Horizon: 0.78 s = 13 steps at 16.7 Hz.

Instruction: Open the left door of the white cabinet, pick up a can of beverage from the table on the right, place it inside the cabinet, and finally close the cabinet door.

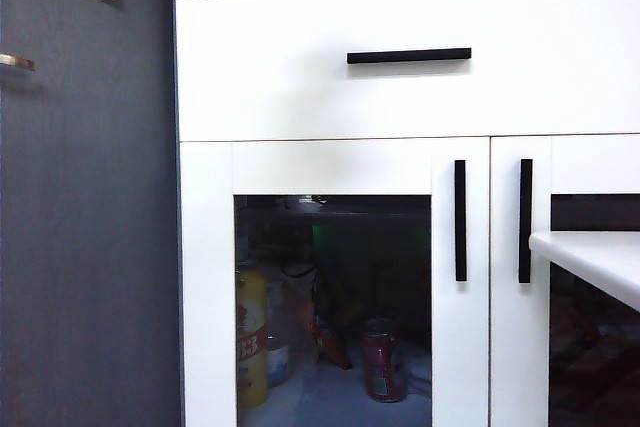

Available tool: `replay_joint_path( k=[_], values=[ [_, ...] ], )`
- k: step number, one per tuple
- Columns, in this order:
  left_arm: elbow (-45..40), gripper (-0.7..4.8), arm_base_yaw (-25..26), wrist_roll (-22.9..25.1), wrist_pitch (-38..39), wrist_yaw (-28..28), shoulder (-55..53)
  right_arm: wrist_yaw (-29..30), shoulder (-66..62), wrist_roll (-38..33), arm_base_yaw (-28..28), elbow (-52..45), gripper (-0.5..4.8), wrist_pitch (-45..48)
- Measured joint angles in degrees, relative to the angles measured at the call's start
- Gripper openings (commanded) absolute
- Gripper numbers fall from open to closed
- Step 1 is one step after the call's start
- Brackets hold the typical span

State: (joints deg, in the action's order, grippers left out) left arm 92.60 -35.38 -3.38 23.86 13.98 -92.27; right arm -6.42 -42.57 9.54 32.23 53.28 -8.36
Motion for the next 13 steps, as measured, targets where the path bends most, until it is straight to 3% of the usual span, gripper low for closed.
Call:
replay_joint_path(
  k=[1,4,8,13],
  values=[
    [-2.4,-0.06,-0.7,1.9,5.4,0.0,6.5,0.0,0.3,0.0,0.0,0.0,1.48,0.2],
    [-14.4,-0.06,-1.6,2.7,8.6,0.2,23.4,0.0,0.7,0.0,0.1,-1.3,1.47,1.6],
    [-29.5,-0.06,-1.9,2.4,5.6,-4.4,49.9,0.0,4.0,0.0,0.1,-4.5,1.47,1.8],
    [-46.2,-0.06,-1.8,-2.5,6.2,-6.5,64.2,0.0,16.8,0.0,0.1,-15.8,1.47,1.6]
  ],
)
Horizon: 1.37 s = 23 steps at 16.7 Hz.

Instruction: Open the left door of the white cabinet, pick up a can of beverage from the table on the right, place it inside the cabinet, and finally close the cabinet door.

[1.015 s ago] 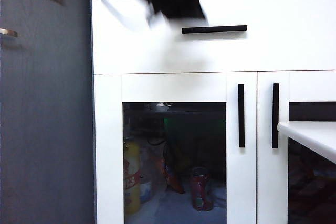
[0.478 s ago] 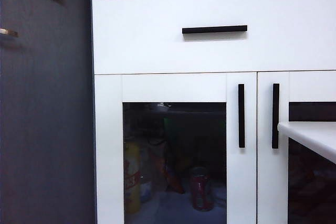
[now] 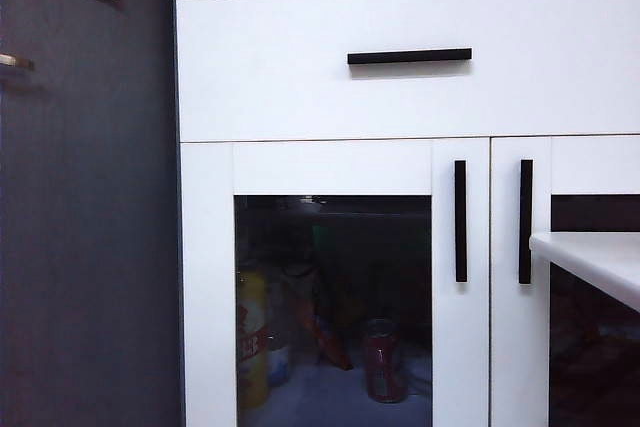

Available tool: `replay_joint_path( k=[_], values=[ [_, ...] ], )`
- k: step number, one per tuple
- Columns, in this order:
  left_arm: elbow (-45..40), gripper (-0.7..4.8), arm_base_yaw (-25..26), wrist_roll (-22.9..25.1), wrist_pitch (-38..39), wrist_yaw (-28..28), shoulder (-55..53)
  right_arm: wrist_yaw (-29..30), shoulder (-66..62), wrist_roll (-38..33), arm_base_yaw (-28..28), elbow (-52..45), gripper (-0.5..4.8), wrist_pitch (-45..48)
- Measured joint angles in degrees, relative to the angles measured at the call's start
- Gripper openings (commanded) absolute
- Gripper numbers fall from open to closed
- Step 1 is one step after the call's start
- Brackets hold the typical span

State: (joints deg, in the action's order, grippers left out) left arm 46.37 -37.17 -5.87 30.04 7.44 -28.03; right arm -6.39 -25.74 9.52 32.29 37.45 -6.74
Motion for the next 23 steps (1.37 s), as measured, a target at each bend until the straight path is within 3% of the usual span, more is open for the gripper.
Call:
replay_joint_path(
  k=[6,10,15,19,23],
  values=[
    [-19.7,-0.06,0.1,-0.4,-20.8,-2.1,-6.4,0.0,15.2,0.0,0.0,-14.8,1.48,-0.2],
    [-20.9,-0.06,0.1,-0.8,-19.5,-3.6,-11.0,0.0,16.5,0.0,0.0,-20.6,1.47,-1.2],
    [-21.0,-0.06,-0.1,-1.3,-17.8,-3.6,-10.6,0.0,16.6,0.0,0.0,-21.2,1.47,-12.3],
    [-23.8,-0.06,-0.2,-1.3,-17.2,-3.6,-1.4,0.4,25.8,0.0,-0.6,-25.6,1.48,-12.0],
    [-29.8,-0.06,1.6,-1.3,-17.1,-2.1,7.6,0.3,25.5,0.0,-6.3,-27.2,1.47,-9.3]
  ],
)
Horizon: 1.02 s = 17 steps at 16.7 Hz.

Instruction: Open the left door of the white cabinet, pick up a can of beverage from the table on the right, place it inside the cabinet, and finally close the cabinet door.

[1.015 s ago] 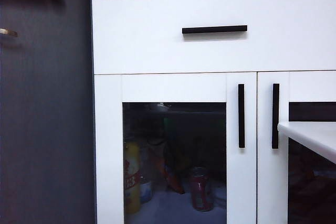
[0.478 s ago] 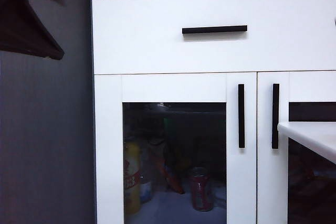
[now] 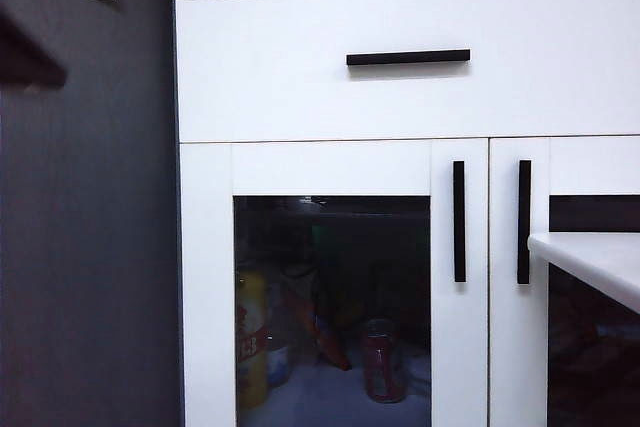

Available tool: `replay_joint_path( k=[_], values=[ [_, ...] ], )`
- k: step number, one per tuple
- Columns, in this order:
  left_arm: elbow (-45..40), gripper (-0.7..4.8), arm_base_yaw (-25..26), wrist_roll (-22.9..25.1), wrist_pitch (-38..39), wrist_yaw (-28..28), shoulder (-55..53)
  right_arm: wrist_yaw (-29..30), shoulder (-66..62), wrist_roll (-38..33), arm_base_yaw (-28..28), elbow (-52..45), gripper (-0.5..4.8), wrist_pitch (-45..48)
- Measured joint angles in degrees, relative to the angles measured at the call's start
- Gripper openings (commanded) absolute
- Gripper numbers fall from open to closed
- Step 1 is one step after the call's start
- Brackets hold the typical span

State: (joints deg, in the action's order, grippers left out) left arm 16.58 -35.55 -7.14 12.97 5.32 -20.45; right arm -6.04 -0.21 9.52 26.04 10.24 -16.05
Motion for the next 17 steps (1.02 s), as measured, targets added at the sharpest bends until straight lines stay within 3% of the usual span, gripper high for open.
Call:
replay_joint_path(
  k=[4,8,13,17],
  values=[
    [-7.4,-0.06,8.7,0.0,0.2,0.0,5.5,0.0,0.0,0.0,-10.7,-2.5,1.47,0.2],
    [-12.8,-0.06,17.5,0.0,1.5,-0.1,9.6,-0.4,0.0,0.0,-17.2,-3.9,1.48,0.2],
    [-13.2,-0.06,28.1,0.0,5.2,-0.1,20.5,-0.3,0.0,0.0,-19.6,-6.8,1.48,2.8],
    [-14.0,-0.06,39.1,0.0,2.4,-0.3,20.2,-0.3,0.0,0.0,-19.6,-9.7,1.47,6.2]
  ],
)
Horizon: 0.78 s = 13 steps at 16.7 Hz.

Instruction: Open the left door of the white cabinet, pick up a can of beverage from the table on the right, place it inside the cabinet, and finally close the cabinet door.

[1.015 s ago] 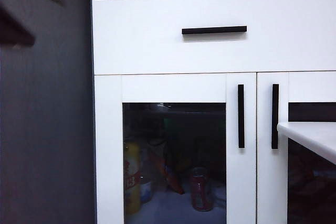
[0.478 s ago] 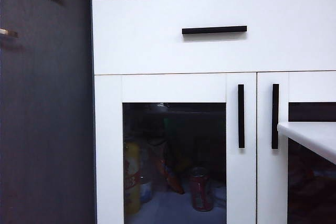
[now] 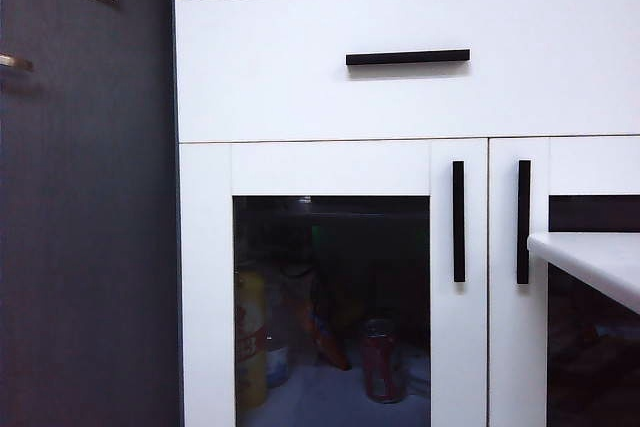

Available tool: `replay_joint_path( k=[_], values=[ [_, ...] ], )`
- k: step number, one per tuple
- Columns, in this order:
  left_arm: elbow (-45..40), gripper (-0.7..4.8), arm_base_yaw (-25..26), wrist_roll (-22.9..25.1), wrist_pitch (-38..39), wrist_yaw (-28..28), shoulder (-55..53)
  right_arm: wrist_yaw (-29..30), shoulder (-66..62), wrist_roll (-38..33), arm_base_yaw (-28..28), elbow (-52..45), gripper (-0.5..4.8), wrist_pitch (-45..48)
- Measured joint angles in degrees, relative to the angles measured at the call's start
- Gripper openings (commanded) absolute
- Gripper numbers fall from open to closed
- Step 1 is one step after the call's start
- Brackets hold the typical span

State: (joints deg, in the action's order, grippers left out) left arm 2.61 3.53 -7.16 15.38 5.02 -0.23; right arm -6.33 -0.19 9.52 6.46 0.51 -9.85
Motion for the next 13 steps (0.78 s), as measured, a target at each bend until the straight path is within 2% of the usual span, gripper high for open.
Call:
replay_joint_path(
  k=[1,3,7,13],
  values=[
    [-1.8,-0.06,2.3,0.0,-5.4,0.1,0.1,0.0,0.0,0.0,0.0,0.0,1.48,0.1],
    [-1.8,-0.06,3.3,0.0,-5.8,-0.1,0.0,0.0,0.0,0.0,0.0,0.0,1.48,0.1],
    [-1.8,-0.06,-2.8,0.0,-5.8,0.4,0.0,0.0,0.0,0.0,0.0,0.0,1.47,0.1],
    [-1.8,-0.06,-2.3,0.0,-5.8,0.1,0.0,0.0,0.0,0.0,0.0,0.0,1.47,0.1]
  ],
)
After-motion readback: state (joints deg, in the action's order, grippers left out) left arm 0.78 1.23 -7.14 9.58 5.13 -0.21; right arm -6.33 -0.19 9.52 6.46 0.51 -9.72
